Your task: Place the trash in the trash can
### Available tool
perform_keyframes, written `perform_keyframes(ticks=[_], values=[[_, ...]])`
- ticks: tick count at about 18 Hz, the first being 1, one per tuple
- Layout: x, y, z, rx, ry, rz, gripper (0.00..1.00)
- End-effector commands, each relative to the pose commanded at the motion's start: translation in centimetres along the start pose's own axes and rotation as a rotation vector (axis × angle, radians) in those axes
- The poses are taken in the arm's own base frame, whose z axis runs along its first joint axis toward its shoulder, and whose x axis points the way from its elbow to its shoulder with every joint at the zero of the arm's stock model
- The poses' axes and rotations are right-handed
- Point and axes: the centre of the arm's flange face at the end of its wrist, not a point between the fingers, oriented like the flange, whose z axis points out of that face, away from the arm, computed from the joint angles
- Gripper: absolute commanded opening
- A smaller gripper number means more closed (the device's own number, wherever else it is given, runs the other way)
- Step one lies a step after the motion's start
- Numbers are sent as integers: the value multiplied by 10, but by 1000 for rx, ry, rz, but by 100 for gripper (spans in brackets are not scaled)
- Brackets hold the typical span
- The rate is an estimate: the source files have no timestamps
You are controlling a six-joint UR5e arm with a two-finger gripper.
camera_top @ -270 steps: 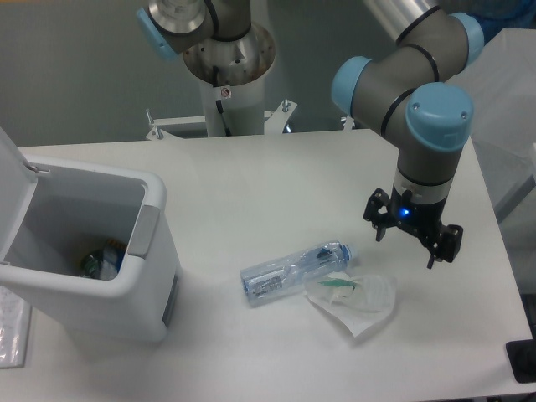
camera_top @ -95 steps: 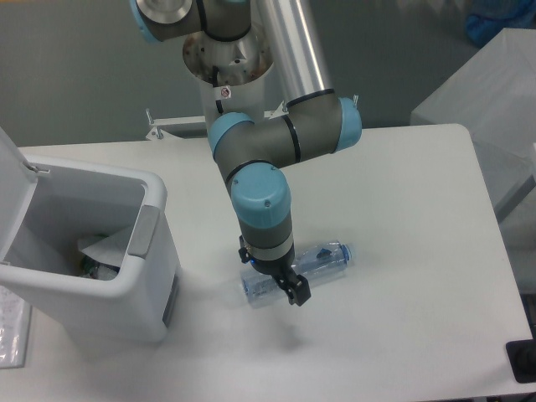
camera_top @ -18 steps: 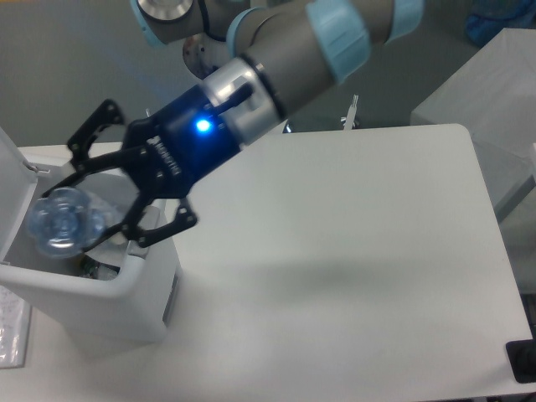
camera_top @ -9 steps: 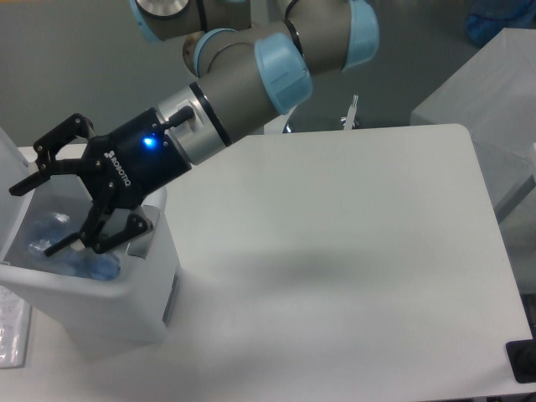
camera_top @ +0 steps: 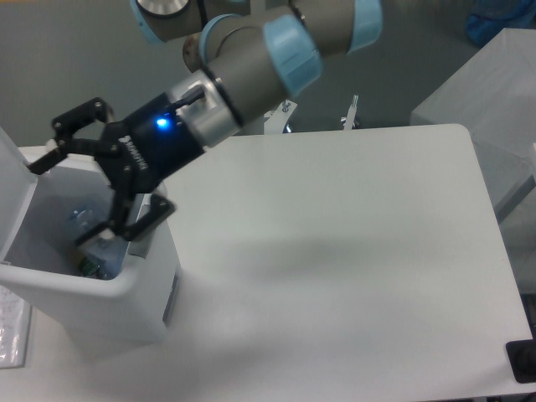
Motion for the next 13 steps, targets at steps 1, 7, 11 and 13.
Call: perform_keyframes(ticks=[1,7,11,13], values=[[-9,-4,-10,-36,-68,15,100],[-73,18,-28,-397,-465,119,100],[-100,59,-32,-600,-536,123,100],[-112,80,-34,-666,-522,67,100]])
